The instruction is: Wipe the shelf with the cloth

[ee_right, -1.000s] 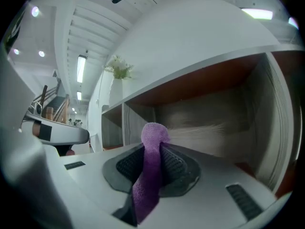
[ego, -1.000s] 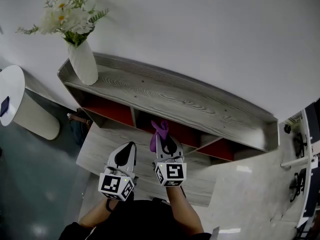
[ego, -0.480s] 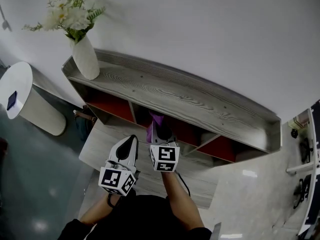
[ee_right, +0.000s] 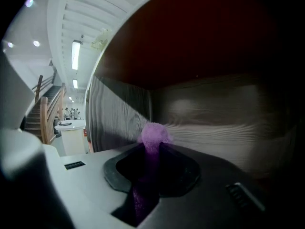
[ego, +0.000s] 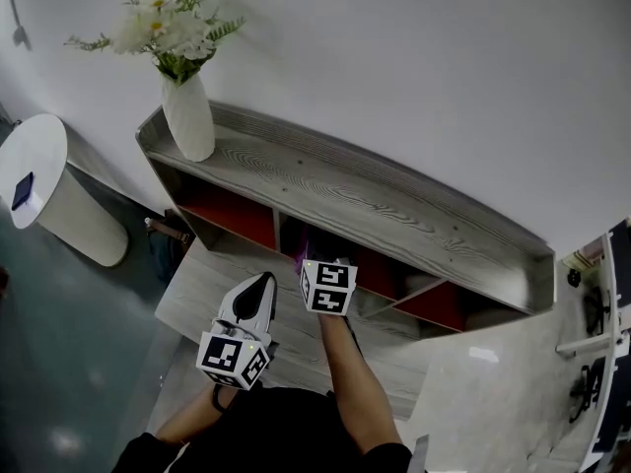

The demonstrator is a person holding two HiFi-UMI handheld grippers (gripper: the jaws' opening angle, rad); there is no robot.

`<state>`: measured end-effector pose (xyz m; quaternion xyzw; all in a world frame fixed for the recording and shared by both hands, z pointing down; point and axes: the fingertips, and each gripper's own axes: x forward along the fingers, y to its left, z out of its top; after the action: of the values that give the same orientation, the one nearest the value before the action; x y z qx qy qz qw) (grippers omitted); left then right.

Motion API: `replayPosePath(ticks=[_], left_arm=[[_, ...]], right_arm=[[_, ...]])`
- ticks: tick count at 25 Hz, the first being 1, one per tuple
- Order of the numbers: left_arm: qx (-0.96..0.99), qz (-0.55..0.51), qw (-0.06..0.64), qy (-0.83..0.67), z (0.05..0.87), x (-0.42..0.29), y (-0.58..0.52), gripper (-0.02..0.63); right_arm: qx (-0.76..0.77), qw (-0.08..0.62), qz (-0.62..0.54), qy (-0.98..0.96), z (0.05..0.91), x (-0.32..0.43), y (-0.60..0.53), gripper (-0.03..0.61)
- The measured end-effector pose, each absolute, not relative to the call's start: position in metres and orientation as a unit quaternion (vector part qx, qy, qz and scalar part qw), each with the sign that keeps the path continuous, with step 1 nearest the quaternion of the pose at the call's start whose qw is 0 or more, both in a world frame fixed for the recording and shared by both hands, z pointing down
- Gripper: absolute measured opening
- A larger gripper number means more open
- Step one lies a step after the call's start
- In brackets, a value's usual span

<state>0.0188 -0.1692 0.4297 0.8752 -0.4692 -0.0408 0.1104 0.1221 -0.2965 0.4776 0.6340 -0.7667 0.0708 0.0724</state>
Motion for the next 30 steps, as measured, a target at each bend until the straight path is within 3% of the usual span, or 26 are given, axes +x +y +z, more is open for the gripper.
replayPosePath(ticks=[16, 30], left_arm=[[0.882, -0.046, 0.131, -0.45, 0.438, 0.01, -0.176, 0.005], [0.884, -0.042, 0.134, -0.446, 0.442, 0.0, -0.175, 0.005]], right_arm=[[0.612, 0.204, 0.08, -0.759, 0.516, 0.11, -0.322, 0.066], [0.599, 0.159, 0.076, -0.781, 0.511, 0.1, -0.345, 0.064]])
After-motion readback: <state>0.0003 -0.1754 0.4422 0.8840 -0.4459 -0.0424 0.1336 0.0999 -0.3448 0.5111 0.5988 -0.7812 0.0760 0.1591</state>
